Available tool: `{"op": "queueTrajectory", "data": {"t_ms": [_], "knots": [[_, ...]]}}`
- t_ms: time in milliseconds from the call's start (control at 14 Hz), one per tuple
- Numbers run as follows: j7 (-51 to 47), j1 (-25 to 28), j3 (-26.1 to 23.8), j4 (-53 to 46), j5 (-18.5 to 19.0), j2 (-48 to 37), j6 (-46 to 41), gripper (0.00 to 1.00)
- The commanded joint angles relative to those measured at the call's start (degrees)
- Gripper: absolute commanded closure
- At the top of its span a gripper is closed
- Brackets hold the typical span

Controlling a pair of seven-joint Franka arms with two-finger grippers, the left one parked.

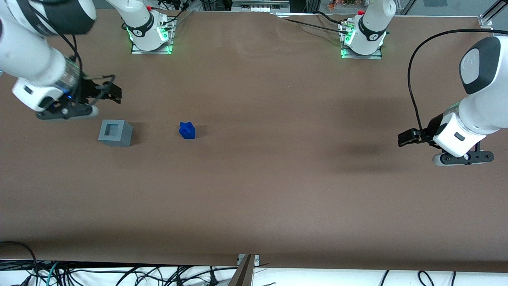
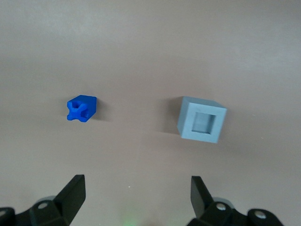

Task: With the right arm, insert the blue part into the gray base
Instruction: 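Move the open right gripper over the blue part and lower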

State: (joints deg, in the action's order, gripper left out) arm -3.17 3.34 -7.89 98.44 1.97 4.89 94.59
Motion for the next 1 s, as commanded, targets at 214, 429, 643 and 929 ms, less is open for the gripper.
{"op": "queueTrajectory", "data": {"t_ms": [214,429,643,929], "knots": [[-13.69,6.22,0.07,-0.27,0.05,9.95,12.18,0.01],[-19.31,7.02,-0.02,3.15,-0.22,11.8,18.24,0.01],[-24.67,8.6,-0.02,9.99,-0.13,11.46,24.92,0.01],[-30.91,10.45,-0.55,18.53,0.4,11.1,35.91,0.01]]}}
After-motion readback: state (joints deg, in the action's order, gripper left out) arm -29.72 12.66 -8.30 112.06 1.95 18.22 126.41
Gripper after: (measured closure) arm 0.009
